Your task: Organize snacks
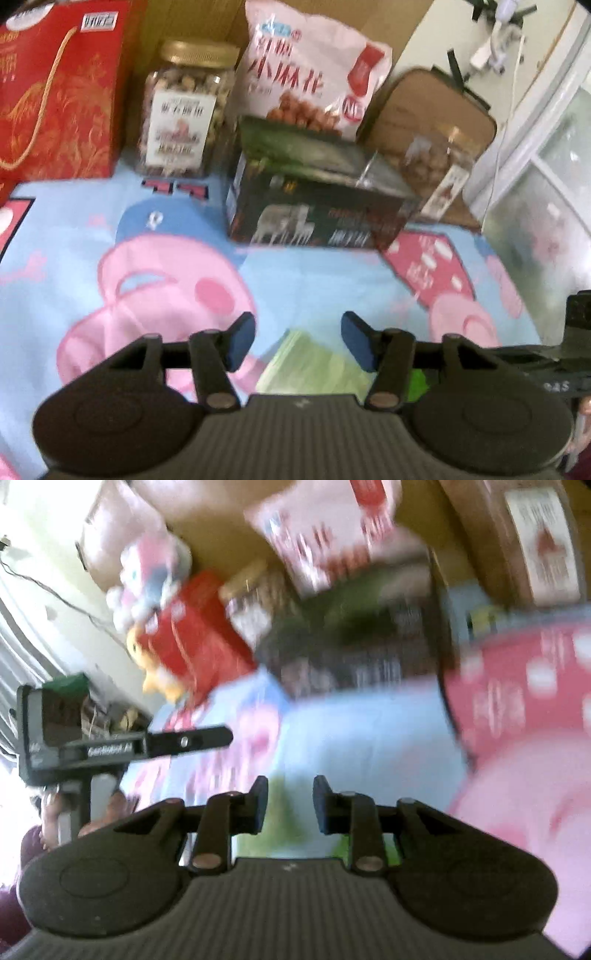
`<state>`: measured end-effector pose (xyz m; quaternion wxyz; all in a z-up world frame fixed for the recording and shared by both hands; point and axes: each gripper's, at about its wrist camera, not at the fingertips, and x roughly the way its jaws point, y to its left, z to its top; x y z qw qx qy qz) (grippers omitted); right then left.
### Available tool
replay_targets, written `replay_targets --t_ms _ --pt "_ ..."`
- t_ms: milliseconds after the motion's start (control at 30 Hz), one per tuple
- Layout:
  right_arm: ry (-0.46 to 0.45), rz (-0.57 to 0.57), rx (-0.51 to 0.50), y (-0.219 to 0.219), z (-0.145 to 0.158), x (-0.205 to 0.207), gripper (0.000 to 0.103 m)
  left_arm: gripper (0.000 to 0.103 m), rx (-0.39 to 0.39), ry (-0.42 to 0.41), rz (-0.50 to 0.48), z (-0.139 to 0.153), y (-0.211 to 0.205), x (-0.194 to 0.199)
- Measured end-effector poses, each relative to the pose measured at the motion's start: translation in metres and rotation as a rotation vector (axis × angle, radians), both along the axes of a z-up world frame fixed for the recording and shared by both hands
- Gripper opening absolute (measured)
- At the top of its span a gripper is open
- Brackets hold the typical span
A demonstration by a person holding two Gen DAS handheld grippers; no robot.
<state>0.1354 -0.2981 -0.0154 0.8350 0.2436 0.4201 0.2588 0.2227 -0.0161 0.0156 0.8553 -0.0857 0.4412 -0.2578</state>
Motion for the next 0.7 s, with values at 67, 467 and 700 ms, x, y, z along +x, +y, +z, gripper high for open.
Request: replay_targets --t_ms 67,467,700 --pt "0.05 0.015 0.026 0.007 -0.009 -0.007 0.03 0.056 -0.009 0.041 -0.003 -0.009 0.002 0.001" --pt "-0.066 -0.086 -0.133 0.046 -0.001 0.035 0.025 0.055 -0.087 0.104 0.048 -0.029 0.014 -0.003" --pt "-0.2 0.055 -0.303 0.068 -0.002 0.01 0.06 0.055 -0.121 0.127 0.032 -0.031 0.016 -0.002"
